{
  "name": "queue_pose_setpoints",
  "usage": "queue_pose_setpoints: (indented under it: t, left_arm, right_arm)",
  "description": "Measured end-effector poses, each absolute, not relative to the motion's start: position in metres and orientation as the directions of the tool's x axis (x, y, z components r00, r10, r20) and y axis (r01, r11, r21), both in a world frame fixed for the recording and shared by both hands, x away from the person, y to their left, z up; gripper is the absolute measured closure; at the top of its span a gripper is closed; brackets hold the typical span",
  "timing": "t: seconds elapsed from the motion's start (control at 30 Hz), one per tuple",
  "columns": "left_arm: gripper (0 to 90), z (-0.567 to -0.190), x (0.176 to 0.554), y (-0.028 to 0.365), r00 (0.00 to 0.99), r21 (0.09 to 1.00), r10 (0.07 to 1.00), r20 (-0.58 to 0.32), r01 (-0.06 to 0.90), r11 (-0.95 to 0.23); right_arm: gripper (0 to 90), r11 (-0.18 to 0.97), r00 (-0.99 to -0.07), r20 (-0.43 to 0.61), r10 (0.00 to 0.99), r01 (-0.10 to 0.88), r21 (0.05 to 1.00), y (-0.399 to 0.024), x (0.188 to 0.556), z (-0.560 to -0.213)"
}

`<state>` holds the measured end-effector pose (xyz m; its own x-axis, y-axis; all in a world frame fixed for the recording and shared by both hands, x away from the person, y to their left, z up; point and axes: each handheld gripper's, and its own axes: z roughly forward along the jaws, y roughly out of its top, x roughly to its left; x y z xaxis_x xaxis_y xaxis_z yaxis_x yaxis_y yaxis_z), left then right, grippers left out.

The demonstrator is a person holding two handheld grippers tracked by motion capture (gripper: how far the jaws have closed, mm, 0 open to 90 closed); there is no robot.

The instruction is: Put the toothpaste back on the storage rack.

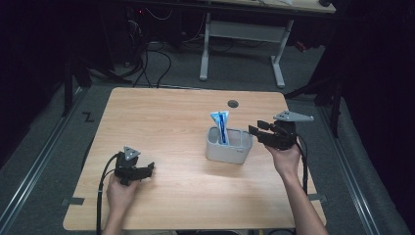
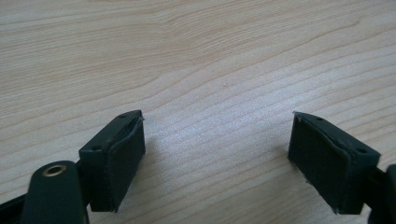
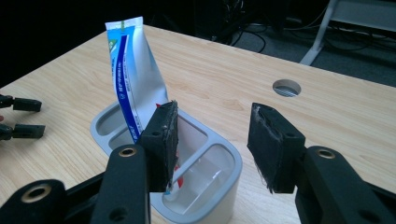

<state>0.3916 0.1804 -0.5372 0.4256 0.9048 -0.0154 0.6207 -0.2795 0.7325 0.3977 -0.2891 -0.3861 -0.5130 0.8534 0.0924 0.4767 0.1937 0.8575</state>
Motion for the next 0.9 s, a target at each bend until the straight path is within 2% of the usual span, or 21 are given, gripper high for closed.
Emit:
queue_pose_setpoints:
  t: [0.9]
  left_arm:
    - [18.9, -0.537, 0.392, 0.18, 0.425, 0.731, 0.905, -0.013, 0.622, -0.281]
  right_arm:
    - [52.9, 0.145, -0.463, 0.115, 0.879, 0.489, 0.86, -0.318, 0.381, -0.395]
